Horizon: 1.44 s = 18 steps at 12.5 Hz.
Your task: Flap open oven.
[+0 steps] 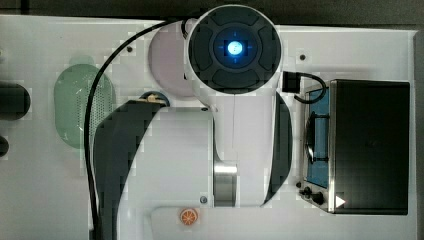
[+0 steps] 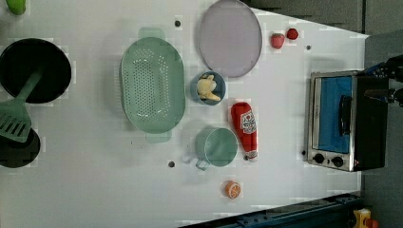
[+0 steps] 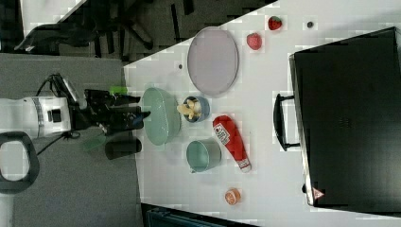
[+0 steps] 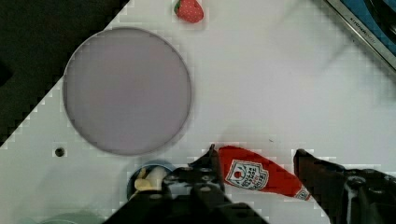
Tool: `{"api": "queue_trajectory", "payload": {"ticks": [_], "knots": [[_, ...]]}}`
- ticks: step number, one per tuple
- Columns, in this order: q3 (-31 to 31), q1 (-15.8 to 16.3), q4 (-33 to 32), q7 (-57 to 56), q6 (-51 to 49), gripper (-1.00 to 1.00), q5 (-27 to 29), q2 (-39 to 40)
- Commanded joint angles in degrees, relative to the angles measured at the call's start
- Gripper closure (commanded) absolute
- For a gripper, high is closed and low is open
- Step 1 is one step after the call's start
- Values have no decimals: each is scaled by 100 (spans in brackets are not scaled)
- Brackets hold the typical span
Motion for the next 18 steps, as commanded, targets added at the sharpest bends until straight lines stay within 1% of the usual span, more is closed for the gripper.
{"api": "queue_trajectory", "payload": {"ticks": [1,3,5,6,9,12,13,15,18], "knots": [[-279,-153,-753,-481,-1014,-59,8,-1646],[-278,-153,-753,-481,-1013,-99,8,-1645],[-278,-153,-752,-481,-1014,-100,8,-1646],[-278,-153,-752,-481,-1014,-90,8,-1646],[-288,-156,-753,-481,-1015,-15,8,-1645],[-404,-169,-767,-484,-1015,55,5,-1645],[-493,-173,-774,-527,-1013,65,4,-1644],[-721,-181,-815,-1010,-985,65,0,-1645],[-1198,-228,-876,-2459,-969,65,-2,-1577]]}}
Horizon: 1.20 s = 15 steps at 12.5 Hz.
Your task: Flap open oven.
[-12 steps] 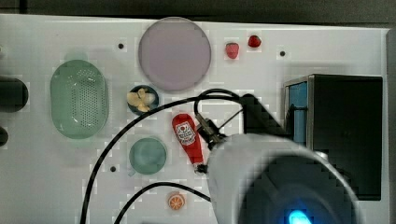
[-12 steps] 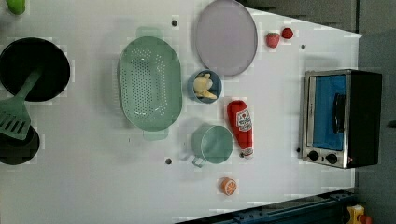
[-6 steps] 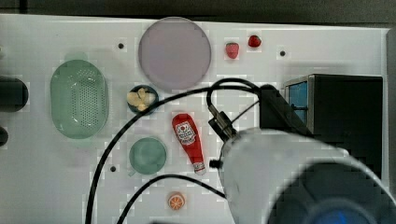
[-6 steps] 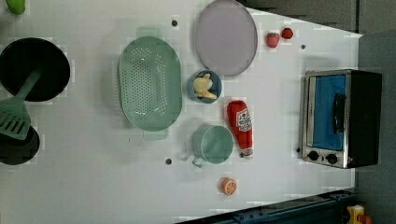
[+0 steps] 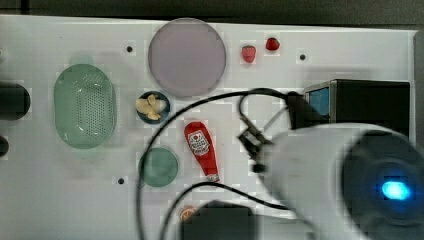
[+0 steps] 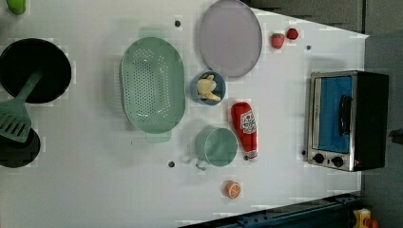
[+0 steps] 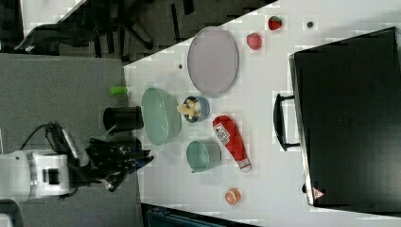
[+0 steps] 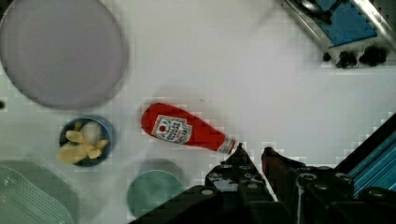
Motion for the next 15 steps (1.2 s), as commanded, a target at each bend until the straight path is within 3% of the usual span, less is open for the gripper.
{"api": "queue_trajectory", "payload": {"ticks": [1,5,9,15], "knots": [[-539,-185,-30,-1879,61,65,-51,5],[-1196,-203,-204,-4019,581,65,-107,359],[-1585,-222,-614,-5696,1814,65,-413,865],[-1782,-246,-1391,-5984,3732,65,-425,1635]]}}
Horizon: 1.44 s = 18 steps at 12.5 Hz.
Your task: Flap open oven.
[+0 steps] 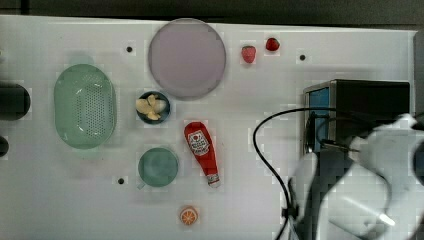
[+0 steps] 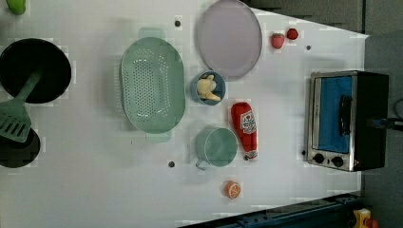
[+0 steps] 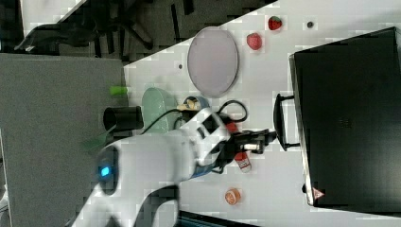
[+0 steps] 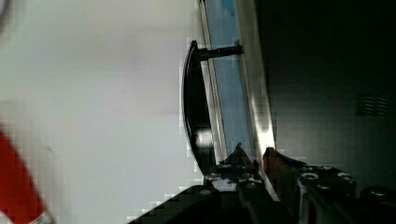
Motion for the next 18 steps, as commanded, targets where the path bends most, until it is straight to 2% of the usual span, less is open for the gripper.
{"api": "queue_trajectory", "payload": {"ticks": [1,4,11,18], "knots": [[97,50,-247,-479,610,65,-56,89],[87,44,-521,-480,1345,65,-115,347],[155,86,-562,-439,1471,65,-215,818],[743,452,-713,2086,1267,65,-2323,864]]}}
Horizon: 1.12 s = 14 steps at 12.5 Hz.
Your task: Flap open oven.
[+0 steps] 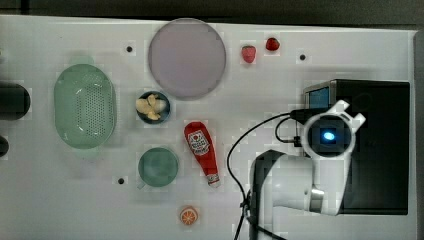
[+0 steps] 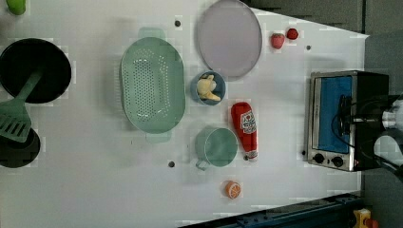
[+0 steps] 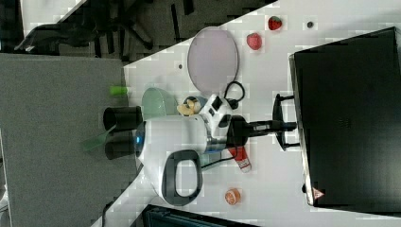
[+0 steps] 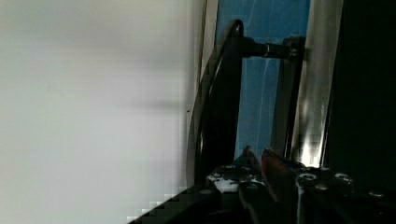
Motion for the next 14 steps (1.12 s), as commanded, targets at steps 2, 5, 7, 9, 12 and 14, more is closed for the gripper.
{"api": "queue_trajectory", "payload": {"ticks": [2,5,7,9,12,14], "knots": [[548,408,-112,1829,-322,65,-773,149],[883,592,-114,2950,-523,65,-1515,486],[1085,761,-103,3776,-636,65,-2028,785],[1226,970,-36,4742,-842,65,-2616,1154],[1304,1306,120,6184,-1124,65,-3340,1750],[1316,1505,253,6778,-1294,65,-3726,2156]]}}
